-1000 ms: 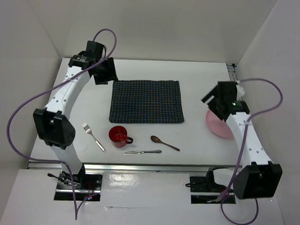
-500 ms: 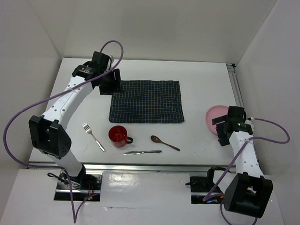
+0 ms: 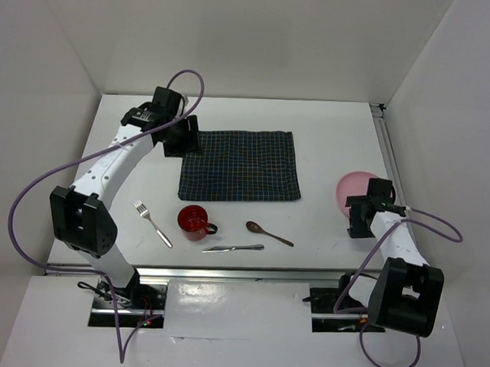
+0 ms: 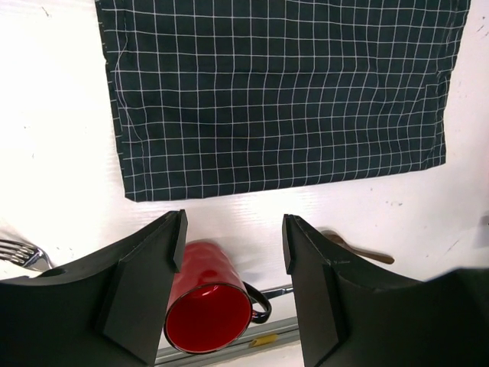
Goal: Set the dinner table for one person
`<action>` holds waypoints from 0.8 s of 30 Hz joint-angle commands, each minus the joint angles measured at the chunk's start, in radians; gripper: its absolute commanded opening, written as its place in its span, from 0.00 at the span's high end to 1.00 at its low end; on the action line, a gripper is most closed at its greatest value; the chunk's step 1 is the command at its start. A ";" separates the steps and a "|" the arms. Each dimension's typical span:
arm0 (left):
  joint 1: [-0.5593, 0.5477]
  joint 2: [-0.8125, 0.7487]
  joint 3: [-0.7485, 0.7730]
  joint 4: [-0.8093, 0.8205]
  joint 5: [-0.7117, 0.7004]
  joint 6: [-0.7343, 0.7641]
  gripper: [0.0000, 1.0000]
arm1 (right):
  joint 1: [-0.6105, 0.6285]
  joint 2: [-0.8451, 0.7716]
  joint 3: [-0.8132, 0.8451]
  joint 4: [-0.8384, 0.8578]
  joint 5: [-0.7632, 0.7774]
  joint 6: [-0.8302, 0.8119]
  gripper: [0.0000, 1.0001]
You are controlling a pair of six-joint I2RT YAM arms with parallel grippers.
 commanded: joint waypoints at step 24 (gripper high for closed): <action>-0.004 0.018 -0.012 0.024 0.028 0.027 0.31 | -0.006 0.059 -0.036 0.159 0.035 0.082 0.90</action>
